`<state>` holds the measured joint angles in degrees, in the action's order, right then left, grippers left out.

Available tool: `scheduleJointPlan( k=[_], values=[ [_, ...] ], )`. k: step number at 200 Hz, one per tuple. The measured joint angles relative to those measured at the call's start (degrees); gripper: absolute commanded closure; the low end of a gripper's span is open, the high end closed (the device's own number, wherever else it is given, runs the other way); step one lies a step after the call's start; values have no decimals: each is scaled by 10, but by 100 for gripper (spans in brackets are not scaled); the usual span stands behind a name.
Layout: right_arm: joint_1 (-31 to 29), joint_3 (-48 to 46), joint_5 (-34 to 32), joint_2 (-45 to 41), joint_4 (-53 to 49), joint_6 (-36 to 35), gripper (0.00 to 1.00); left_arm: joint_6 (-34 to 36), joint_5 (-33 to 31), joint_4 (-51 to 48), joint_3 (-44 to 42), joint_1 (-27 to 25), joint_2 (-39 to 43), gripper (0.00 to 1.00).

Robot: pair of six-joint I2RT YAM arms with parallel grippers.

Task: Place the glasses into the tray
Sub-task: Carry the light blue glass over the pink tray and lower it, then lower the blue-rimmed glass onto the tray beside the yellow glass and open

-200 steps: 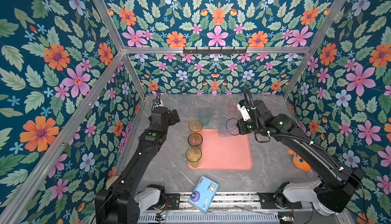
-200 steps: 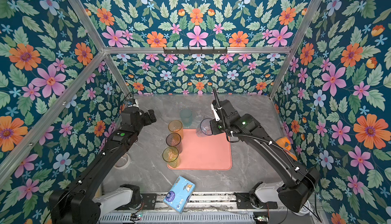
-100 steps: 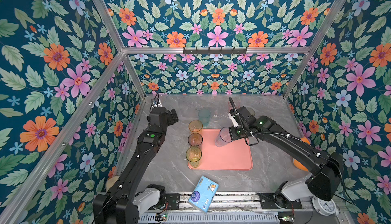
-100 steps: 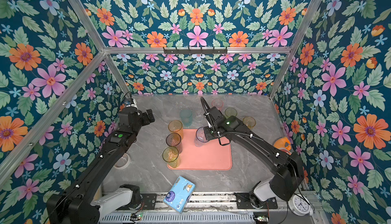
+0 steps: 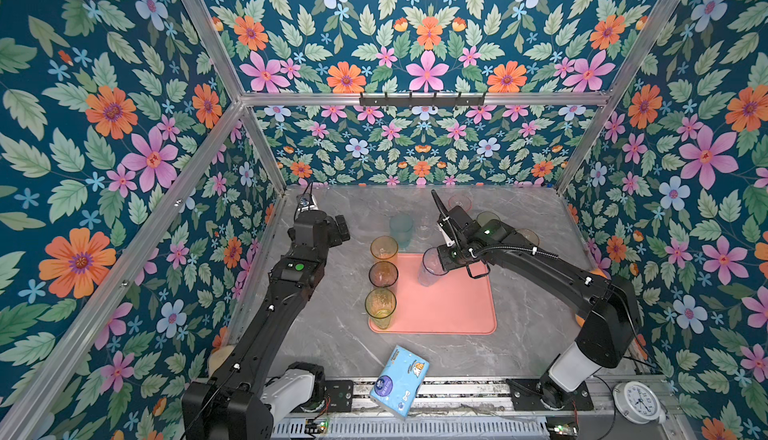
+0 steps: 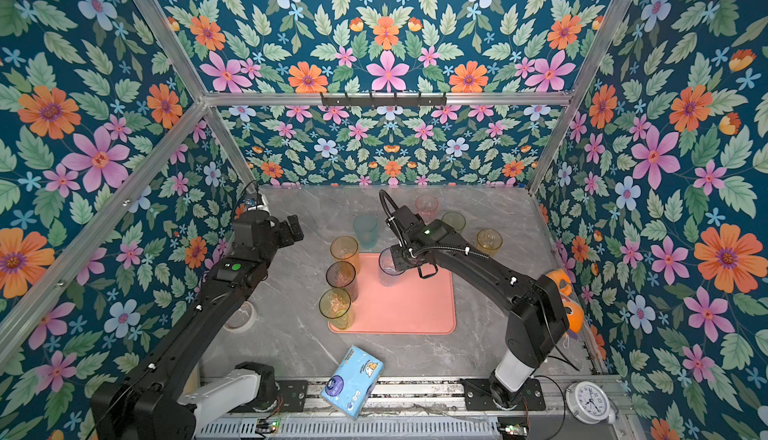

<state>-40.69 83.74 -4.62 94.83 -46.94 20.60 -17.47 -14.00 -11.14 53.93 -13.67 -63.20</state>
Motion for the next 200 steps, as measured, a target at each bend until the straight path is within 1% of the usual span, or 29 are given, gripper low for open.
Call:
scheduleJointPlan(
  k=[28,69,200],
  values=[
    [4,9,0,27,-2,0,100,0,0,0,0,1,0,1],
    [7,30,-1,46,-9,0,100,0,0,0,-1,0,1,1],
    [16,78,-1,87,-31,0,100,0,0,-5,-7,0,5,1]
  ],
)
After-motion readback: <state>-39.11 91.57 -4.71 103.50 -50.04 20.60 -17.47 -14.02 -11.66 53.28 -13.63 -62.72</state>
